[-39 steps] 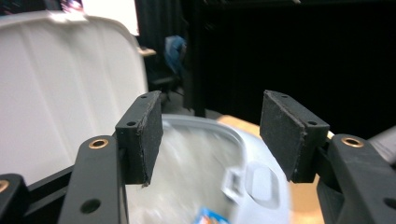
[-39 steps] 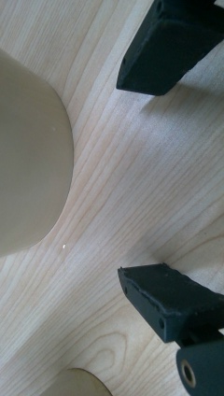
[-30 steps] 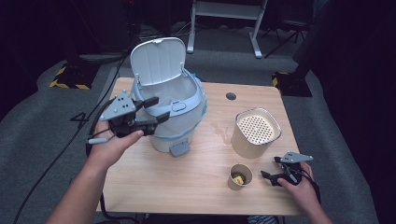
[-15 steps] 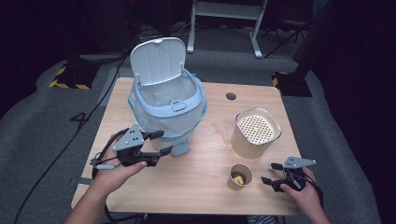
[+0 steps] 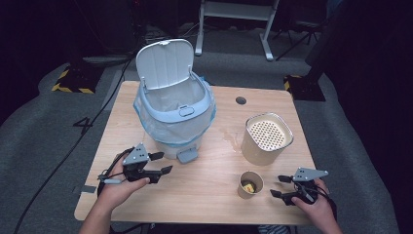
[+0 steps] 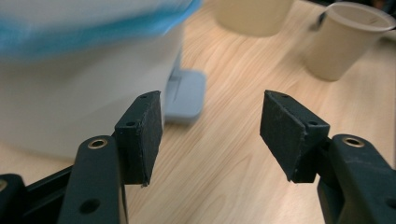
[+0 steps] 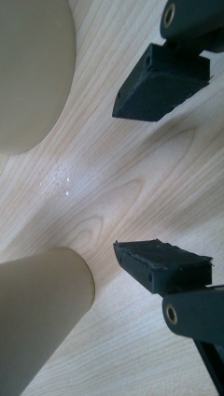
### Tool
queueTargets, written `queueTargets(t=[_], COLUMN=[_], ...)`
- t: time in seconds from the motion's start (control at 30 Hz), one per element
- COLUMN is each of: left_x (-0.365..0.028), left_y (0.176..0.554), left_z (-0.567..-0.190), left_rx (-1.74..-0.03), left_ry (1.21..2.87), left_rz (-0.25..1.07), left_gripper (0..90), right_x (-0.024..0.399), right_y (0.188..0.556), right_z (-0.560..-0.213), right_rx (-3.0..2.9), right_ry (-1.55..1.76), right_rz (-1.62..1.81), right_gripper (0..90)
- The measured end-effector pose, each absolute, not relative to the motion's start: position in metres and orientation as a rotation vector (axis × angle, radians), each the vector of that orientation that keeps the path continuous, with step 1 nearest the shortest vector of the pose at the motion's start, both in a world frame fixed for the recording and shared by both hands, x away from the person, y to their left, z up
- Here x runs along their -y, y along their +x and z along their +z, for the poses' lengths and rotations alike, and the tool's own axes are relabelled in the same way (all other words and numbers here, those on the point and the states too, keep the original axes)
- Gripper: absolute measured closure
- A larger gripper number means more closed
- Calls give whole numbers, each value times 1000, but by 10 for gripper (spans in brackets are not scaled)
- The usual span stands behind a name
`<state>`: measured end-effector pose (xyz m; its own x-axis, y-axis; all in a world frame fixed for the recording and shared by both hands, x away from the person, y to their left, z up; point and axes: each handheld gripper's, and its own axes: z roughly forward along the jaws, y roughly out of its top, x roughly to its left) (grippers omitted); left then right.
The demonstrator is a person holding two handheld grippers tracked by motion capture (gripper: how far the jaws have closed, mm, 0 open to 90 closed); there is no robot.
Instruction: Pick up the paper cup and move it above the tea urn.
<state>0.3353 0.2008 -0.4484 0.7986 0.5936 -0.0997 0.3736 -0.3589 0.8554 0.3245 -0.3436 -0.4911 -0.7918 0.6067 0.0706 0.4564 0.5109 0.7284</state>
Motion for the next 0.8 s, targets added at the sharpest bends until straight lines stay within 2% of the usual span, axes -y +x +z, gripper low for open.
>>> queueTargets(t=[0.33,0.57,0.8], left_x=[-216,-223,-221], left_y=[344,347,349], left_z=[-481,-491,-497], left_rx=[-992,-1085,-1105], left_ry=[2026,2037,2087], left_rz=[272,315,363], left_gripper=[415,400,348], right_x=[332,322,304], right_y=[314,306,305], right_z=[-490,-487,-487], right_rx=[-2536,-2528,-2510], right_ry=[883,805,763], right_rz=[1232,1292,1336], right_gripper=[248,200,164])
